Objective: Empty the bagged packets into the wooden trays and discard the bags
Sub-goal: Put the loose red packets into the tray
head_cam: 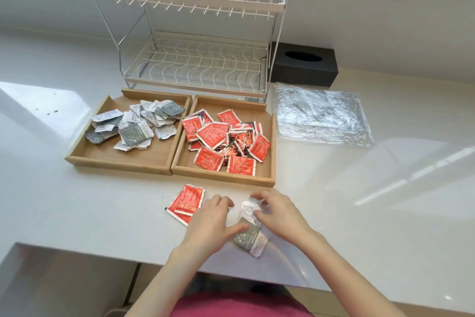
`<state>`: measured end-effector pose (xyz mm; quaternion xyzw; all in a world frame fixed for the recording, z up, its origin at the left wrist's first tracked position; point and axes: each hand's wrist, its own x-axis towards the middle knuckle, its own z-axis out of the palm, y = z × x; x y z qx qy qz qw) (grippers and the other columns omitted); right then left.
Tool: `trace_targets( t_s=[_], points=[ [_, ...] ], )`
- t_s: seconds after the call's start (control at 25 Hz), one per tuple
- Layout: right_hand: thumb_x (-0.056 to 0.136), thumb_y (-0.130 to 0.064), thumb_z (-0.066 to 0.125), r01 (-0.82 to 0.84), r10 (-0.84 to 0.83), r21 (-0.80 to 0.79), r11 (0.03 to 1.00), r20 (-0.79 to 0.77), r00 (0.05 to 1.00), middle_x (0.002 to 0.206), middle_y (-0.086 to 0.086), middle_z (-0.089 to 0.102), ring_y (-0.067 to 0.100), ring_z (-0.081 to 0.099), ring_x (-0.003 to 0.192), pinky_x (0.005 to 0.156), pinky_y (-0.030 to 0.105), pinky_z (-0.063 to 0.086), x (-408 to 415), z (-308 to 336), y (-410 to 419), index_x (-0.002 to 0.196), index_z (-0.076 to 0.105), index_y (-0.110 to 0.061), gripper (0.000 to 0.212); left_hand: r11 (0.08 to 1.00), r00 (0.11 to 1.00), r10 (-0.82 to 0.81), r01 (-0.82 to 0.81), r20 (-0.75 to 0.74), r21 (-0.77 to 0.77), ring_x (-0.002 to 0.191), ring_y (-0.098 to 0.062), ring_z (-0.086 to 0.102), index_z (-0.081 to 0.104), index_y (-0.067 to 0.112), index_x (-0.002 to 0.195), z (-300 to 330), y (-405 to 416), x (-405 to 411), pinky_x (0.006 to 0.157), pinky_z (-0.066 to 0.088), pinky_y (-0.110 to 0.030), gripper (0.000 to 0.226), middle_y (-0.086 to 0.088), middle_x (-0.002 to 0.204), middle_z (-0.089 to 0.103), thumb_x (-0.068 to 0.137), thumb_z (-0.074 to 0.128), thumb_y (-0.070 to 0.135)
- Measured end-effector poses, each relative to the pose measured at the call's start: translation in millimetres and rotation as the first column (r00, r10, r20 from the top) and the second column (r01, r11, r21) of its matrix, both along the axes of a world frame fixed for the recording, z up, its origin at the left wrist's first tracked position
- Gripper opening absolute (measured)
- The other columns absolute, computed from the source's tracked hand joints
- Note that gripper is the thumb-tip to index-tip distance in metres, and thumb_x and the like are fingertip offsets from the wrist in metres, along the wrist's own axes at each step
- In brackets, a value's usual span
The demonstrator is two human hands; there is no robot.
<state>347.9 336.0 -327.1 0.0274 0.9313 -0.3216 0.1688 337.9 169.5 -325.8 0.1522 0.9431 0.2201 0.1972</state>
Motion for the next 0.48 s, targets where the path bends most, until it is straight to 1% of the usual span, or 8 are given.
trace_targets(
  t_s=[0.04, 0.12, 0.24, 0.36, 0.48],
  points=[
    [0.082, -0.02, 0.057, -0.017, 0.016, 0.04, 0.999, 0.023, 1.0, 0.126, 0.002, 0.048, 0.019, 0.046, 0.117, 0.097, 0.033, 0.04, 1, -5, -4, 0.125, 0.048, -0.02, 0.044, 0.999, 0.999, -0.019, 0.02, 0.028, -0.027, 0.109, -0.018, 0.047, 0.045, 0.016, 0.115, -5, 2, 6, 0.088, 0.039, -0.031, 0.06, -0.001, 0.115, 0.05, 0.075, 0.055, 0.058],
    [0.08, -0.021, 0.057, -0.024, 0.021, 0.11, 0.994, 0.031, 0.999, 0.125, 0.003, 0.043, 0.021, 0.039, 0.118, 0.096, 0.032, 0.038, 1, -11, -12, 0.126, 0.044, -0.02, 0.048, 0.998, 0.998, -0.032, 0.034, 0.048, -0.054, 0.105, -0.019, 0.046, 0.043, 0.014, 0.11, -13, 7, 17, 0.084, 0.038, -0.03, 0.058, -0.002, 0.112, 0.049, 0.074, 0.057, 0.056],
    [0.081, -0.019, 0.055, -0.013, 0.004, 0.16, 0.987, 0.054, 0.999, 0.121, 0.006, 0.046, 0.024, 0.039, 0.114, 0.092, 0.033, 0.038, -1, -13, -18, 0.118, 0.047, -0.018, 0.038, 0.996, 1.0, 0.015, -0.014, 0.006, -0.084, 0.104, -0.02, 0.044, 0.042, 0.014, 0.102, -18, 12, 24, 0.08, 0.036, -0.03, 0.047, -0.002, 0.109, 0.049, 0.074, 0.058, 0.049],
    [0.083, -0.019, 0.052, -0.02, -0.001, 0.201, 0.979, 0.105, 0.994, 0.119, 0.009, 0.049, 0.026, 0.039, 0.113, 0.09, 0.034, 0.036, -4, -14, -20, 0.112, 0.049, -0.014, 0.03, 0.993, 1.0, 0.02, -0.019, 0.008, -0.12, 0.106, -0.023, 0.045, 0.043, 0.012, 0.101, -19, 16, 20, 0.08, 0.037, -0.033, 0.044, -0.004, 0.11, 0.051, 0.075, 0.058, 0.044],
    [0.083, -0.019, 0.052, 0.012, -0.029, 0.159, 0.987, 0.102, 0.994, 0.113, 0.008, 0.052, 0.024, 0.044, 0.11, 0.086, 0.033, 0.038, -1, -14, -21, 0.105, 0.054, -0.014, 0.023, 0.995, 1.0, 0.021, -0.019, 0.017, -0.103, 0.105, -0.024, 0.046, 0.045, 0.012, 0.1, -22, 15, 17, 0.08, 0.037, -0.034, 0.042, -0.005, 0.108, 0.052, 0.075, 0.06, 0.042]
  ],
)
